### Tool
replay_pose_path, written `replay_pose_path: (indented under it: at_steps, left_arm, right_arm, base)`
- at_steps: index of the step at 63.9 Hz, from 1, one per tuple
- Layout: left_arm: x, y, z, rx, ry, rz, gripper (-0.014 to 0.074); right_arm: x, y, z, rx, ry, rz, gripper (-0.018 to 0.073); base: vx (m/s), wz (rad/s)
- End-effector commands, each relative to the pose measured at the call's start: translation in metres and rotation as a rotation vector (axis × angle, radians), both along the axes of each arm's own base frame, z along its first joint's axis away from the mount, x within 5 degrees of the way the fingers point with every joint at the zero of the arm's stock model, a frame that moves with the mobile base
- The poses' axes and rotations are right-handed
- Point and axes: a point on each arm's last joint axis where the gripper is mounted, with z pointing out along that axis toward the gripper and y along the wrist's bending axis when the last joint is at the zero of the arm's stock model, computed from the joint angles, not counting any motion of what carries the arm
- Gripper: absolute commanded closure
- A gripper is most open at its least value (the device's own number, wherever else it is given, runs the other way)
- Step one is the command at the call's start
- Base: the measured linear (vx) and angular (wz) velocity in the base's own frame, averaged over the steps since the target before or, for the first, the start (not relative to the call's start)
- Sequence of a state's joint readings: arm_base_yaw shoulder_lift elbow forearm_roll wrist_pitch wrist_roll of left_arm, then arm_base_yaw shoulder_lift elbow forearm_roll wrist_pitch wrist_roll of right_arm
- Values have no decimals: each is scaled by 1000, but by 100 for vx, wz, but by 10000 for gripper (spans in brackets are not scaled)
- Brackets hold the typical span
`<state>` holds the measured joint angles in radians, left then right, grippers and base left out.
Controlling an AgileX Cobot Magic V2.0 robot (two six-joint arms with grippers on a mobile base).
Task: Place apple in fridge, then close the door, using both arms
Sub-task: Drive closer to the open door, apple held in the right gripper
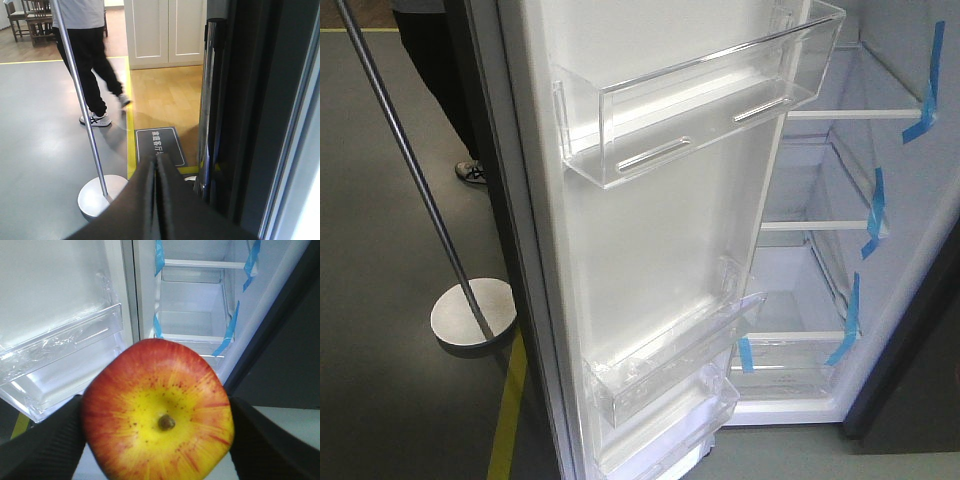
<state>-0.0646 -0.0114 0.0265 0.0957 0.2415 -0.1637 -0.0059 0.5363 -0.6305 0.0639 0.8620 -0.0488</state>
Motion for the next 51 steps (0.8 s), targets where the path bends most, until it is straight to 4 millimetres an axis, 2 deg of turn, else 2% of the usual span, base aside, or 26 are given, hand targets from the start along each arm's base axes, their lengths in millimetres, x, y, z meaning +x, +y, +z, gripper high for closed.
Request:
replay_pose_path:
  at_steps: [1, 51]
  left_arm:
    - [1, -1, 0, -22, -61, -5, 601]
    - [1, -1, 0, -22, -61, -5, 601]
  right_arm:
    - [4, 0, 15, 0, -106, -5, 361]
    - [4, 0, 15, 0, -106, -5, 361]
  base:
    - [2, -1]
    - [0, 0]
